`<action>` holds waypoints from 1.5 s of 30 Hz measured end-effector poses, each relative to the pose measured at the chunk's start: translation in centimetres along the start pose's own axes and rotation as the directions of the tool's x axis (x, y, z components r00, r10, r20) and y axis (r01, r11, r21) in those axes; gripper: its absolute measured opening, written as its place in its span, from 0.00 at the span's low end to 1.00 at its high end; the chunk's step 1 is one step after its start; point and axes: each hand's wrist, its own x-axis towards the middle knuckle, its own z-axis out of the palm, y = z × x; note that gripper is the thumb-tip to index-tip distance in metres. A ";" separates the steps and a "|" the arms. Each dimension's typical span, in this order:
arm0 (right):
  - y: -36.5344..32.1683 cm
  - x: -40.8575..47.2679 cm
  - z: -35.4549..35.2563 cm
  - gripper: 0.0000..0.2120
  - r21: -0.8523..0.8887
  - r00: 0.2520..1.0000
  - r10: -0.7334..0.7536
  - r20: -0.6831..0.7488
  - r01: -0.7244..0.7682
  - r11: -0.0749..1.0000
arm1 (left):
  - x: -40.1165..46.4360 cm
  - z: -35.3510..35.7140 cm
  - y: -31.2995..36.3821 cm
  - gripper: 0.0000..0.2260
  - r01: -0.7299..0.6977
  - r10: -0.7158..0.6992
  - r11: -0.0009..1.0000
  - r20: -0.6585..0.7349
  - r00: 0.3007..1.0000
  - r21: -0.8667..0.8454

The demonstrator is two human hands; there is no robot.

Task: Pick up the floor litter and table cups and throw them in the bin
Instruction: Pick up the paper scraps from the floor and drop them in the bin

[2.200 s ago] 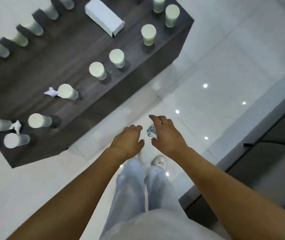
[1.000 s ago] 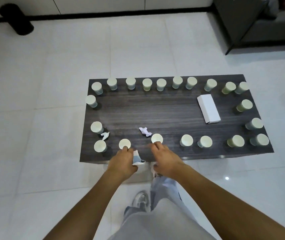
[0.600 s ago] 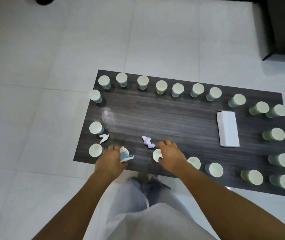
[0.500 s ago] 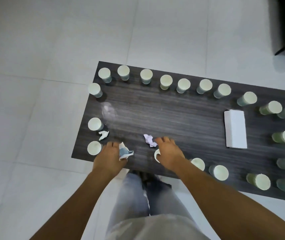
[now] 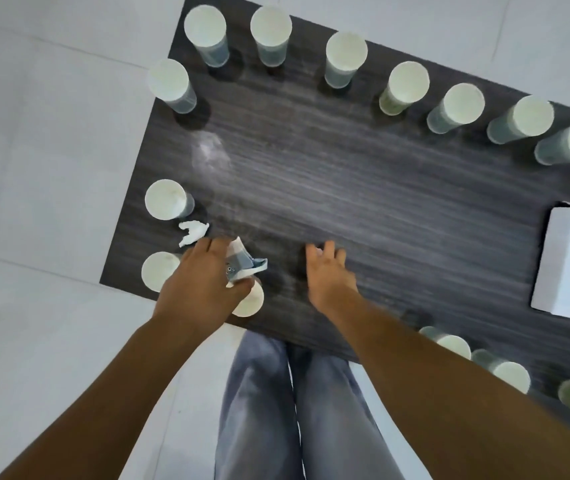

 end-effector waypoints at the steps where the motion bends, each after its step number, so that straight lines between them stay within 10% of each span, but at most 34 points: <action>1: -0.1 0.5 0.3 0.36 0.004 1.000 0.013 0.003 -0.013 1.000 | 0.4 0.1 -0.3 0.25 0.008 -0.008 1.000 0.008 1.000 -0.014; 20: -8.4 -5.6 -11.5 0.21 0.055 0.975 -0.176 -0.138 0.185 0.981 | -2.6 -9.8 -3.2 0.24 0.101 -0.102 0.988 -0.007 0.995 -0.116; 45: -62.0 -7.6 -23.4 0.20 -0.158 0.811 -0.519 -0.270 0.495 0.855 | -2.2 -47.3 -38.3 0.24 0.004 0.014 0.992 -0.136 0.991 0.129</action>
